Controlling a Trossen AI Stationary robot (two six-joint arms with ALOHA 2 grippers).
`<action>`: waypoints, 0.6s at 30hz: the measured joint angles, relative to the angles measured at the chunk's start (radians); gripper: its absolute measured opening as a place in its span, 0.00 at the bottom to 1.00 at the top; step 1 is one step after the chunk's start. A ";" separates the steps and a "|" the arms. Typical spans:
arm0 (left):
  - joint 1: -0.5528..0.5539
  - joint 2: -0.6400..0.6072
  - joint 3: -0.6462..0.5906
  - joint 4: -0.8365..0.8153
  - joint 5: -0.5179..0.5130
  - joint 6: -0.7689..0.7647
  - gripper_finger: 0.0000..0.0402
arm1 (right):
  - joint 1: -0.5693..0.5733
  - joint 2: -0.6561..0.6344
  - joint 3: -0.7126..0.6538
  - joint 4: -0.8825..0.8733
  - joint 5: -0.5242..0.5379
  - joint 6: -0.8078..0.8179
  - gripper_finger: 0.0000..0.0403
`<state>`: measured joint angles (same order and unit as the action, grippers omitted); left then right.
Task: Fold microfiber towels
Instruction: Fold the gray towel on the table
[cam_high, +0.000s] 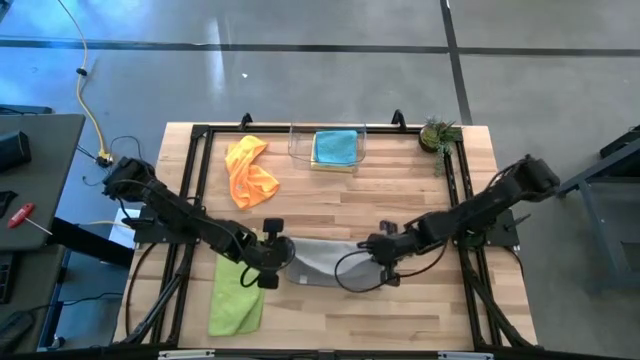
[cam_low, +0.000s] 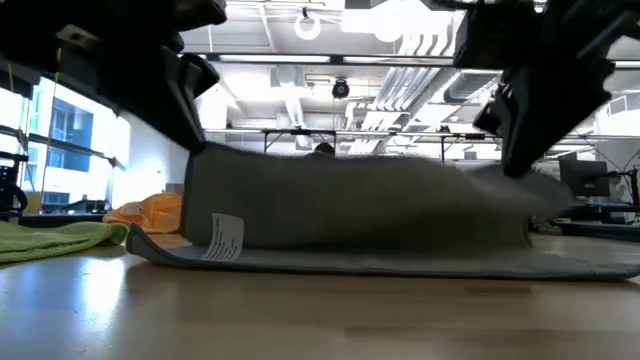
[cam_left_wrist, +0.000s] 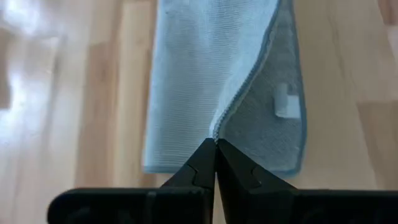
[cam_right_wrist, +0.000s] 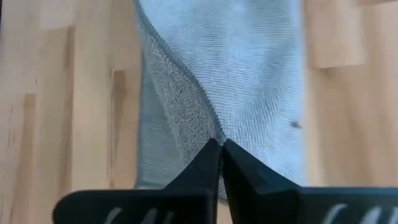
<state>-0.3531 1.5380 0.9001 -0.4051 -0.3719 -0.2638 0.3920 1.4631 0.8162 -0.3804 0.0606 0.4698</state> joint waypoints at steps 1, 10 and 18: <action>0.010 -0.007 0.000 0.001 -0.001 0.008 0.00 | 0.000 -0.030 0.000 -0.031 0.020 0.000 0.01; 0.168 -0.062 0.001 -0.014 -0.088 0.112 0.00 | -0.098 -0.220 0.000 -0.192 0.259 -0.048 0.01; 0.326 -0.057 0.000 0.054 -0.113 0.243 0.00 | -0.236 -0.229 0.000 -0.197 0.371 -0.181 0.01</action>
<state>-0.0268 1.4807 0.9001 -0.3513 -0.4846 -0.0213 0.1563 1.2343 0.8162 -0.5776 0.4318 0.2887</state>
